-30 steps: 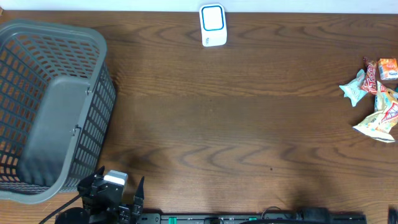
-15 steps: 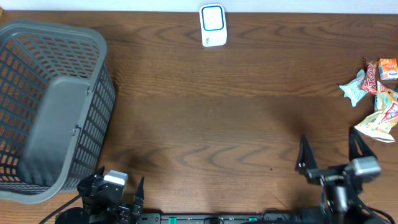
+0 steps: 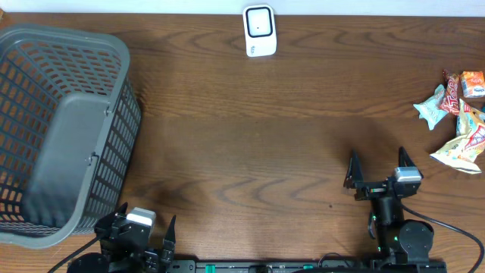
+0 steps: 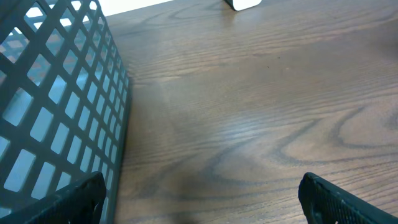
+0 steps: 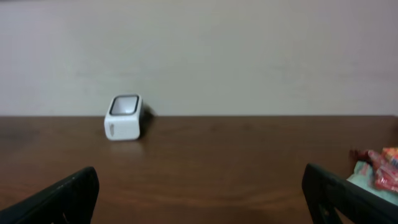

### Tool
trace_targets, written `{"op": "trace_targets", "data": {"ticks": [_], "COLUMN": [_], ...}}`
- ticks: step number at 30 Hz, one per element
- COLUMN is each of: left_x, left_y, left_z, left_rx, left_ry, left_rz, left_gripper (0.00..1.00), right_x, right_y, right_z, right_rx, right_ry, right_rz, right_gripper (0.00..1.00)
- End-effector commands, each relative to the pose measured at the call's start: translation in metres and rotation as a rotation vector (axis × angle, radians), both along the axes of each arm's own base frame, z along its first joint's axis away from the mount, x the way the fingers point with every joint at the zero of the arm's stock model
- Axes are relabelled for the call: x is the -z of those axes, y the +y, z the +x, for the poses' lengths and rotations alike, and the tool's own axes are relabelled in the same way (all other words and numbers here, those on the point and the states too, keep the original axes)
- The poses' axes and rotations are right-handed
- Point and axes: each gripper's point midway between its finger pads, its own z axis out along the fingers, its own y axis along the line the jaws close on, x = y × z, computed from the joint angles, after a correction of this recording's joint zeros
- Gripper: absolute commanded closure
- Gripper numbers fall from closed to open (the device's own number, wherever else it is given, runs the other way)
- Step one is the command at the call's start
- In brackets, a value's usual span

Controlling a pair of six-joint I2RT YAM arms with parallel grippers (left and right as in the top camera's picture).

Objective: Scan the item barcode

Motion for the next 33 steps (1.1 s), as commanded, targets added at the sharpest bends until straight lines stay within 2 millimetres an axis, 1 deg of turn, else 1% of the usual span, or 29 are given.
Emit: {"op": "trace_targets", "data": {"ticks": [1, 2, 3, 5, 33], "left_x": [-0.003, -0.003, -0.003, -0.003, -0.003], "left_y": [-0.001, -0.001, -0.001, -0.001, -0.001], "left_z": [0.0, 0.0, 0.0, 0.0, 0.0], "left_rx": [0.008, 0.008, 0.008, 0.008, 0.008], "left_ry": [-0.01, -0.01, -0.01, -0.01, -0.01], "left_rz": [-0.001, -0.001, -0.001, -0.001, -0.001], "left_gripper": [0.02, 0.02, 0.02, 0.02, 0.02], "right_x": [0.024, 0.03, 0.043, 0.038, 0.04], "right_y": [-0.004, -0.004, -0.004, -0.004, -0.005], "right_z": [0.003, 0.003, 0.002, 0.002, 0.002], "right_rx": [0.019, 0.018, 0.016, 0.019, 0.022], "right_ry": [0.051, 0.078, 0.13, 0.113, 0.12], "right_rz": [-0.002, -0.003, -0.003, -0.003, -0.003], "right_gripper": [0.01, 0.01, 0.01, 0.01, 0.01]}}
